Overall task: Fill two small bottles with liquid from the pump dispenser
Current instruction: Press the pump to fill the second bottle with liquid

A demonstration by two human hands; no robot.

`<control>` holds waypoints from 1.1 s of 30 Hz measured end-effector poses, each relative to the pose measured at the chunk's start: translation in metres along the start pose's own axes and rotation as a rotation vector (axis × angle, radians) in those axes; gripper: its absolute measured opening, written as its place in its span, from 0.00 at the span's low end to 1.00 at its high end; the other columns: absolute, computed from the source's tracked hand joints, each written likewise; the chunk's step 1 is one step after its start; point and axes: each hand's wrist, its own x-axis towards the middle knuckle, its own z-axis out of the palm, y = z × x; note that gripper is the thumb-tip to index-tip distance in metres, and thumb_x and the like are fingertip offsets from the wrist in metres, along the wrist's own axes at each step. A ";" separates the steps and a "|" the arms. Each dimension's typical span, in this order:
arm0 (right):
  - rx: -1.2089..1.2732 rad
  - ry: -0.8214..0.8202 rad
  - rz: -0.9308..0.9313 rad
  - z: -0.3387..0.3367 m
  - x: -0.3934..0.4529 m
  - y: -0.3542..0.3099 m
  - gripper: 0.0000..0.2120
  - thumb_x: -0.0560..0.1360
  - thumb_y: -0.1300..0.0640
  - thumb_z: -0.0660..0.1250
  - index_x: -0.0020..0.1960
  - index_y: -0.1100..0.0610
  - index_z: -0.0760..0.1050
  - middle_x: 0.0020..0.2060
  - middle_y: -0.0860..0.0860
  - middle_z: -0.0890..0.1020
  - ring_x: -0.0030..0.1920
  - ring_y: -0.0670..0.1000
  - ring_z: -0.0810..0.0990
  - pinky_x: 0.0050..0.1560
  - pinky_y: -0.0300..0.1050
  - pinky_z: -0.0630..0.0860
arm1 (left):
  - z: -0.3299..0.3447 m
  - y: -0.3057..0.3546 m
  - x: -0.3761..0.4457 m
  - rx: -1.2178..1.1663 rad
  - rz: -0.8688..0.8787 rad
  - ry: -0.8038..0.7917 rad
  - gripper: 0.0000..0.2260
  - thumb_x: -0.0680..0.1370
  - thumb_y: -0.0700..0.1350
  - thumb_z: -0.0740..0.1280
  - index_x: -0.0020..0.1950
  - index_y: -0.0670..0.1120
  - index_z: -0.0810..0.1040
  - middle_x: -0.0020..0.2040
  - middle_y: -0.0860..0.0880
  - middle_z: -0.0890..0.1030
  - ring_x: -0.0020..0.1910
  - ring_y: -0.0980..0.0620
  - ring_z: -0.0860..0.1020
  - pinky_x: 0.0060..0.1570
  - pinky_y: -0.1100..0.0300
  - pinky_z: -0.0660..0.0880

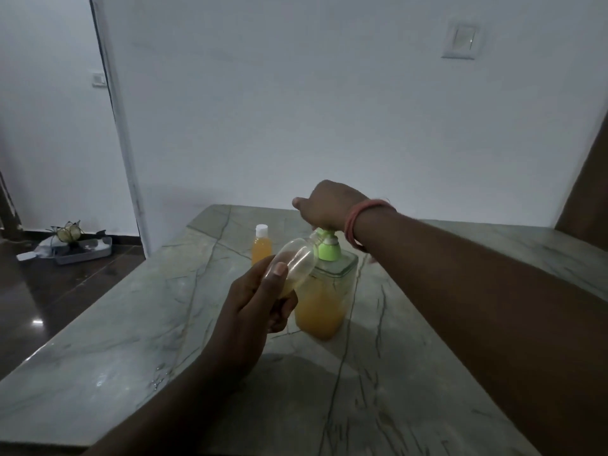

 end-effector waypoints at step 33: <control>0.045 0.074 -0.022 0.010 0.014 0.010 0.19 0.78 0.43 0.61 0.41 0.58 0.79 0.43 0.54 0.85 0.43 0.55 0.82 0.45 0.46 0.76 | 0.000 -0.004 0.000 0.049 0.045 0.017 0.15 0.82 0.54 0.57 0.62 0.51 0.77 0.32 0.45 0.74 0.27 0.54 0.69 0.27 0.60 0.66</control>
